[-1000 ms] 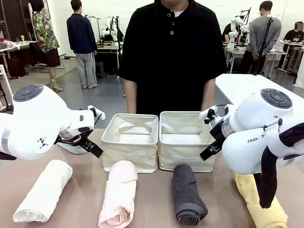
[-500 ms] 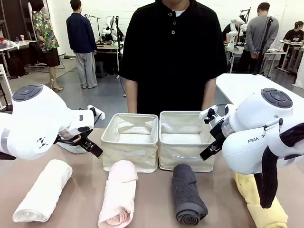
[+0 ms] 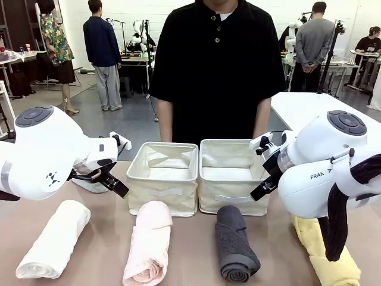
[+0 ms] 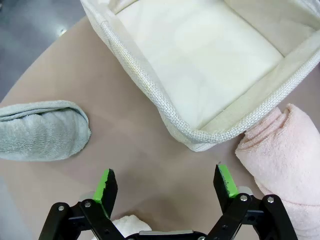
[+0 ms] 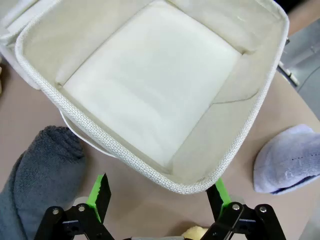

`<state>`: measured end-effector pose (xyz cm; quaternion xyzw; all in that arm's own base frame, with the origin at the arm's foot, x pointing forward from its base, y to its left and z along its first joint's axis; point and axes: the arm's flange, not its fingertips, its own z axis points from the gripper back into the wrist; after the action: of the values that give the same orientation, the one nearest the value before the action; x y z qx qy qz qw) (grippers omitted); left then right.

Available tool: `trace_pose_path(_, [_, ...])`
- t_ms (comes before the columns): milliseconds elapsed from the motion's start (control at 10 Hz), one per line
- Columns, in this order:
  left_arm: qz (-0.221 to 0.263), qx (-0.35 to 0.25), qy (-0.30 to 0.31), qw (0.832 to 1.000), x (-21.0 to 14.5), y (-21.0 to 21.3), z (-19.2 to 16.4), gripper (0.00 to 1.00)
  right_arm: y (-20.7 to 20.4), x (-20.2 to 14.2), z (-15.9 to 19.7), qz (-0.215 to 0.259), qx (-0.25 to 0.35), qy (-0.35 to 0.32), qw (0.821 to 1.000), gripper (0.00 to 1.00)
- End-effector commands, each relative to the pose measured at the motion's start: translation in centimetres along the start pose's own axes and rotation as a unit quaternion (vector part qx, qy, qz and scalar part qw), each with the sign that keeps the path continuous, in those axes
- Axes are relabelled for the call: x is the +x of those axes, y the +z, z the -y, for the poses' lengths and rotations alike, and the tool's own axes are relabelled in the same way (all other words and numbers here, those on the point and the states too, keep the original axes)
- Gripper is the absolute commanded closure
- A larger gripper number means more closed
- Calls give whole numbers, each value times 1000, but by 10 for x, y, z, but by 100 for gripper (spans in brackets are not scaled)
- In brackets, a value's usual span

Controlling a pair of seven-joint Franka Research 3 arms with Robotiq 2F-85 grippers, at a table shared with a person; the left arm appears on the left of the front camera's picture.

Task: Sort the towels based on their folding style.
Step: Pick up one triangle-folded towel and place it in the left Fabric basket.

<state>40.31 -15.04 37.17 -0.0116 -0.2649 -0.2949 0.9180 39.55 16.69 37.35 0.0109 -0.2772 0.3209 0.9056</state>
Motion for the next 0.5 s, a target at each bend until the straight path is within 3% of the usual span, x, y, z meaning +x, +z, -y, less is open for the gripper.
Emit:
trace_pose_path(0, [0, 0, 0, 1000, 0, 0, 0, 0, 0, 0, 0, 0, 0, 0, 1000, 0])
trace_pose_path(400, [0, 0, 0, 1000, 0, 0, 0, 0, 0, 0, 0, 0, 0, 0, 1000, 0])
